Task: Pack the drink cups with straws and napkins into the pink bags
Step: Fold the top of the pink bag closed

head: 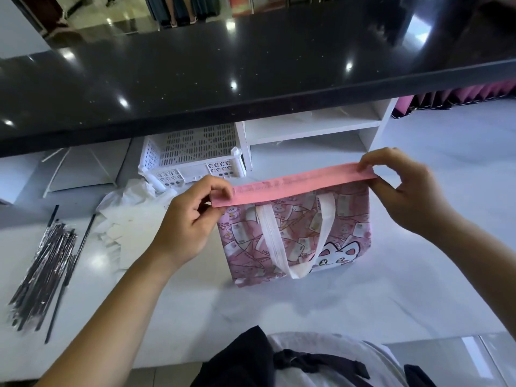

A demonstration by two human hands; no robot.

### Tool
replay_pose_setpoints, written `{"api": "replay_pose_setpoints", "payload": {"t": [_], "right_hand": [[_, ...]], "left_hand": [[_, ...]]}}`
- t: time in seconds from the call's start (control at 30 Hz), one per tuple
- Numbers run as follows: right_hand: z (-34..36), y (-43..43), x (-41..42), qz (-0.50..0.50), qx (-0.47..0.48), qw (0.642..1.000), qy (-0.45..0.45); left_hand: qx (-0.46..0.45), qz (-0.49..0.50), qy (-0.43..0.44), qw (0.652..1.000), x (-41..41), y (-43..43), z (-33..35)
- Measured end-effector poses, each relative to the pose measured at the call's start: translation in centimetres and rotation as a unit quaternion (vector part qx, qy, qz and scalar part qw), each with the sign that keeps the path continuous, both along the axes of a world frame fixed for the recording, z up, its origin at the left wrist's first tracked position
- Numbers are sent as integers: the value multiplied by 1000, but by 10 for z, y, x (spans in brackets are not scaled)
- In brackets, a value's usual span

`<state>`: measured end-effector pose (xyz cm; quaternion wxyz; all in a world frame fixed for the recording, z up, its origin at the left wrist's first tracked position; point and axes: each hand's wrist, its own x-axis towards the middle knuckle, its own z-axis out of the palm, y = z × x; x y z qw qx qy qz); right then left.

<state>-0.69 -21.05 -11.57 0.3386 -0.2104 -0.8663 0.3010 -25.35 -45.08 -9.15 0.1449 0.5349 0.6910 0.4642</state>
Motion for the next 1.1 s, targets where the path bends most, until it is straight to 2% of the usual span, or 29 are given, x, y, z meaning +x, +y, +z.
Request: {"api": "replay_pose_setpoints", "payload": {"t": [0.17,0.3,0.37,0.47,0.6,0.73,0.83,1.0,1.1], "right_hand": [[8,10,6,31,-9,999,-40],[18,18,13,35,42,993,-109],[24,18,17,38,17,990,-134],[29,14,17,41,-9,992,-116],[25,9,14,48,-35,996,-74],[25,8,17,54,-28,995,-73],[31,9,20,53,16,992,-117],[45,-5,-1,87,195,958,-191],[52,-23,-29,128,224,941,-221]], "left_hand": [[-30,7,8,999,-6,0,1],[-44,13,-33,998,-10,-2,4],[-57,-3,-45,997,-11,-4,9],[-57,-8,-24,998,-11,-5,14],[-43,38,7,998,-10,-5,14],[-61,55,42,996,-10,-5,19],[-97,42,62,992,-11,-6,28],[-151,13,158,976,2,10,51],[-176,-17,229,957,20,32,56]]}}
